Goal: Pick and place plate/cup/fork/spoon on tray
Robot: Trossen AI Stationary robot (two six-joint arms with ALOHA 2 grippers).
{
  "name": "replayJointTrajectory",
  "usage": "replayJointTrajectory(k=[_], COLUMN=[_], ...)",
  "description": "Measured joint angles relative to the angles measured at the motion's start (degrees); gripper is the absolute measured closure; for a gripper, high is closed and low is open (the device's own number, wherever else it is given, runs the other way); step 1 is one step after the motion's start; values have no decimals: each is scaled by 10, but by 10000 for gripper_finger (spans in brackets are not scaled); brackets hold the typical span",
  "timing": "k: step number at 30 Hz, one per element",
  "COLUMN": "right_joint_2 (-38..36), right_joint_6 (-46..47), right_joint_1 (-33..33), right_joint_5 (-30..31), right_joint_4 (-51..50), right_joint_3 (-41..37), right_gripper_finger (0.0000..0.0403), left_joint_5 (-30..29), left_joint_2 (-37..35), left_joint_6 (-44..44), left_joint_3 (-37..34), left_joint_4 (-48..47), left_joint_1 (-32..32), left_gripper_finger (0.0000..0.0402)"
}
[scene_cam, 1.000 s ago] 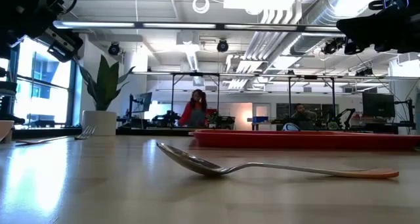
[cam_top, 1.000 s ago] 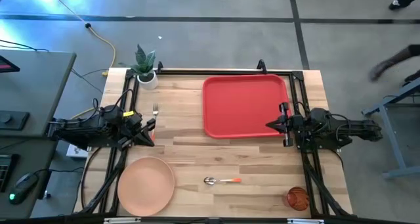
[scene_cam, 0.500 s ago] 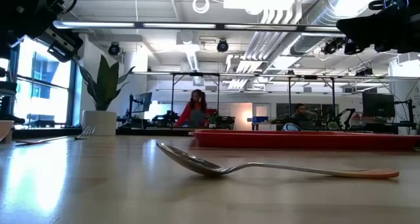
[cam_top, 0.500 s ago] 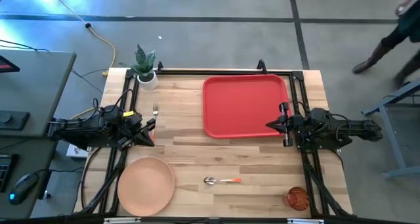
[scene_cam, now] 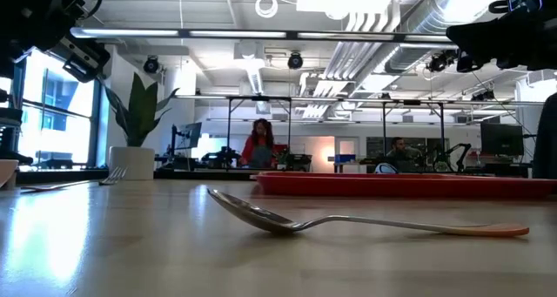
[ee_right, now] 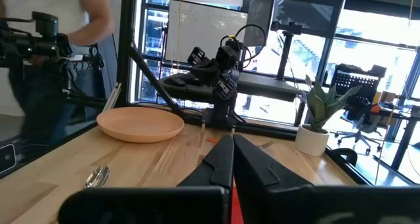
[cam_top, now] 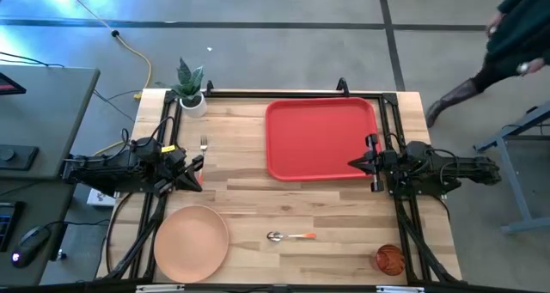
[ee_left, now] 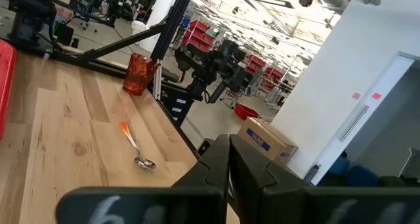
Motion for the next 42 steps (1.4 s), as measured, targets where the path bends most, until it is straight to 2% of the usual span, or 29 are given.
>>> replayJointTrajectory(k=[9,13,16,23,27,30,34,36,39,42], right_joint_2=[0,0,0,0,0,0,0,0,0,0], right_joint_6=[0,0,0,0,0,0,0,0,0,0], right_joint_1=[0,0,0,0,0,0,0,0,0,0], right_joint_5=[0,0,0,0,0,0,0,0,0,0], right_joint_4=[0,0,0,0,0,0,0,0,0,0], right_joint_3=[0,0,0,0,0,0,0,0,0,0], right_gripper_finger=[403,403,403,403,403,403,403,403,403,403], left_joint_5=[-9,-97,-136,-152,-259,-339,-434,-454,-452,-504], left_joint_2=[0,0,0,0,3,3,3,3,3,3], left_joint_6=[11,82,111,227,276,268,207,144,4,-20], left_joint_3=[0,0,0,0,0,0,0,0,0,1], left_joint_4=[-1,-13,-13,-12,29,83,168,205,264,283], left_joint_1=[0,1,1,1,1,1,1,1,1,3], left_gripper_finger=[399,399,398,397,396,396,396,396,396,396])
